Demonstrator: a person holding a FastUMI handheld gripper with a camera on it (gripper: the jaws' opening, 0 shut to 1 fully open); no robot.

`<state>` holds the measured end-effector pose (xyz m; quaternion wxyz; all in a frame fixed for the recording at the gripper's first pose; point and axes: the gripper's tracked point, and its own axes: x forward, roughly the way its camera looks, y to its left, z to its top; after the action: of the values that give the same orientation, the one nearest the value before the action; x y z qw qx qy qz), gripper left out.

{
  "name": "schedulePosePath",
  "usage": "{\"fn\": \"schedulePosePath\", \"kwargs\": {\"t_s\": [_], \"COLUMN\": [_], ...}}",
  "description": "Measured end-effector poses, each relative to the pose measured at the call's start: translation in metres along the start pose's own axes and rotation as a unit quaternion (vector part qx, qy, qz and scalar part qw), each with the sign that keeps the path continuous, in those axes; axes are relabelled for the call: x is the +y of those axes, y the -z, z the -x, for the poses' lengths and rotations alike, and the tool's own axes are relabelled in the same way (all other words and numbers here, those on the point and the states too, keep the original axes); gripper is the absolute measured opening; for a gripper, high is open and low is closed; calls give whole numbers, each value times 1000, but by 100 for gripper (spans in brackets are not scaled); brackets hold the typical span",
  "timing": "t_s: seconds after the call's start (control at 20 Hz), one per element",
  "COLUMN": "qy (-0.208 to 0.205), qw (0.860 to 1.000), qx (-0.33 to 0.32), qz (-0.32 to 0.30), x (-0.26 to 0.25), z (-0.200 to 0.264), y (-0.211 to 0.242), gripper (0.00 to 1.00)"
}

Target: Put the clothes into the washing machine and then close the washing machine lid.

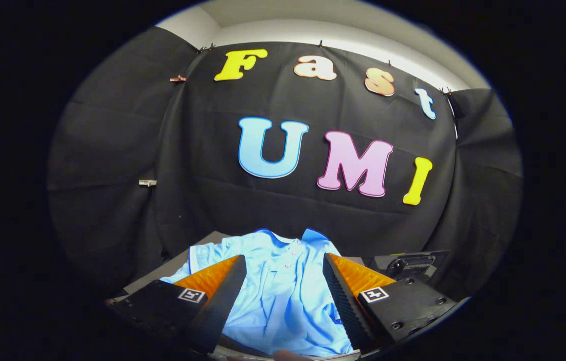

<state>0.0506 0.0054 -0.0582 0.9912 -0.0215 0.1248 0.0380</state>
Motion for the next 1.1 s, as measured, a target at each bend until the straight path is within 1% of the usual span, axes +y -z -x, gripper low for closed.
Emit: {"fn": "schedulePosePath", "kwargs": {"t_s": [0.15,0.25,0.35,0.45,0.6,0.7,0.75,0.8,0.9,0.95,1.1], "qy": [2,-8,-10,-1,-15,-19,-20,-29,-25,-26,-46], "qw": [999,997,993,989,984,980,975,969,961,959,960], "qx": [34,73,117,146,178,200,220,243,263,268,272], "qz": [1,3,-1,-2,-13,-10,-14,-35,-86,-92,-54], "x": [-8,-6,-10,-18,-11,-9,-7,-2,-1,0,-2], "z": [-19,-33,-45,-58,-71,-78,-82,-83,-79,-79,-80], "y": [12,31,51,61,69,76,87,94,97,95,97], "gripper": [96,96,96,96,96,96,96,96,93,93,93]}}
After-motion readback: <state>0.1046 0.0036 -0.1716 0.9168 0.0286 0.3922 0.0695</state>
